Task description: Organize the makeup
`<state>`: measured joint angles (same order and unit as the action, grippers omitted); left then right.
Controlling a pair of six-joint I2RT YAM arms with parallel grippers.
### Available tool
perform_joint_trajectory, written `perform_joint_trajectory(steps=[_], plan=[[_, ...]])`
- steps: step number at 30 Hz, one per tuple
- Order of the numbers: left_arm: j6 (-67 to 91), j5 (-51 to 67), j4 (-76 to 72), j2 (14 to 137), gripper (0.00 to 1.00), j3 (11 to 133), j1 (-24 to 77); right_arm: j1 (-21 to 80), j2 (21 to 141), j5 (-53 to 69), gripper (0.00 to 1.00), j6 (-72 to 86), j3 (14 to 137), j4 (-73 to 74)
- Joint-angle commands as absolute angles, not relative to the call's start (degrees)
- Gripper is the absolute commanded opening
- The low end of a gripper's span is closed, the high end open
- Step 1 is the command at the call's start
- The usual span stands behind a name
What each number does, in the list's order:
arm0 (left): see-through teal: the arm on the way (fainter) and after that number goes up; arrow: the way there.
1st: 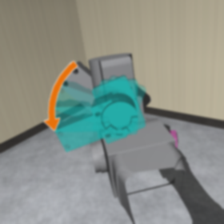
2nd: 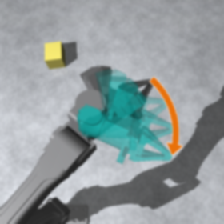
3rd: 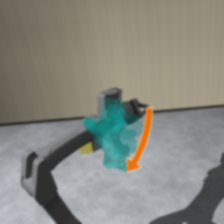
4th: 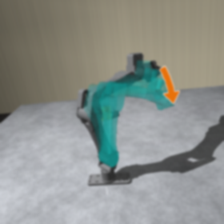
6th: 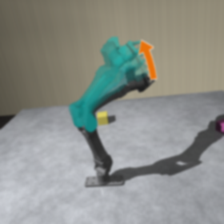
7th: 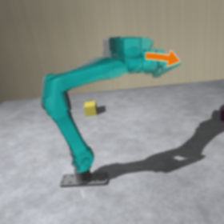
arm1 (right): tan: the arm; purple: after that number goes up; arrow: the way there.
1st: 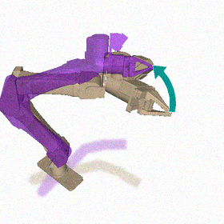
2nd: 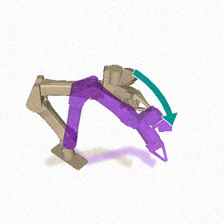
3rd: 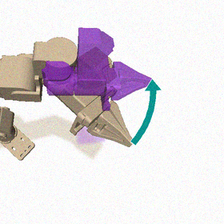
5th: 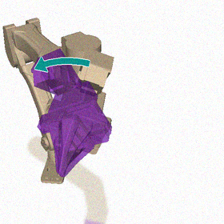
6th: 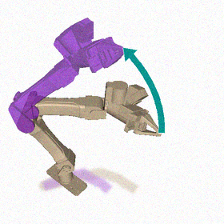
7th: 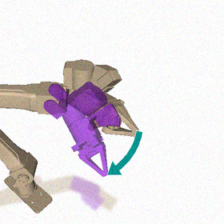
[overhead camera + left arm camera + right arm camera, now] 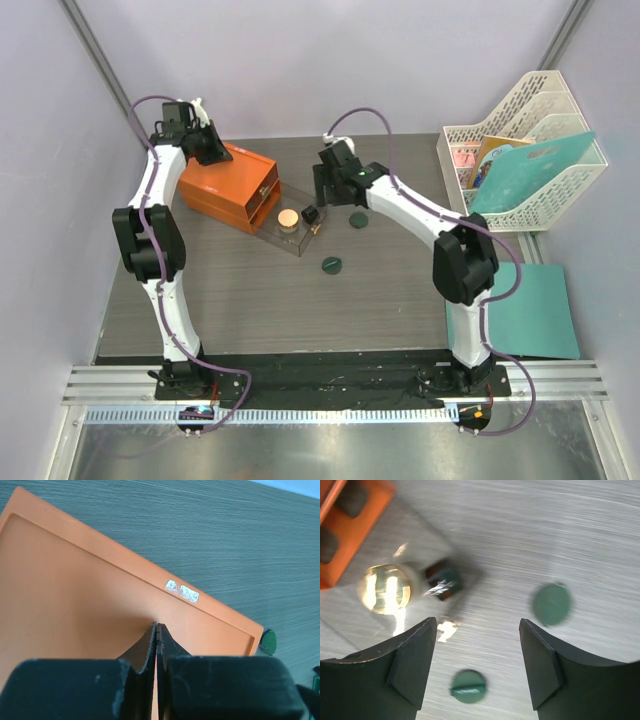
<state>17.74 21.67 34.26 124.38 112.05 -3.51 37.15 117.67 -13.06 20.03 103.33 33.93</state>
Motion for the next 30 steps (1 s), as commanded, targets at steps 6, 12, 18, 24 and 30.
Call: perform_joint_trajectory(steps=[6, 12, 18, 24, 30], plan=[[12.7, 11.1, 65.5, 137.2, 0.00, 101.5, -3.9, 29.4, 113.7, -17.1, 0.68, 22.9, 92.7, 28.2], [12.8, 11.1, 65.6, 137.2, 0.00, 101.3, -3.9, 29.1, 118.1, -15.9, 0.67, 23.6, 91.8, 27.2], [12.8, 11.0, 65.5, 137.0, 0.00, 101.0, -3.9, 29.0, 121.0, -15.5, 0.63, 25.1, 91.6, 24.8], [12.9, 11.1, 65.5, 137.0, 0.00, 101.1, -3.9, 28.9, 122.3, -17.2, 0.52, 26.4, 90.5, 24.9], [12.8, 11.0, 65.6, 137.1, 0.00, 101.1, -4.0, 28.7, 123.0, -15.9, 0.27, 26.5, 88.5, 24.5]])
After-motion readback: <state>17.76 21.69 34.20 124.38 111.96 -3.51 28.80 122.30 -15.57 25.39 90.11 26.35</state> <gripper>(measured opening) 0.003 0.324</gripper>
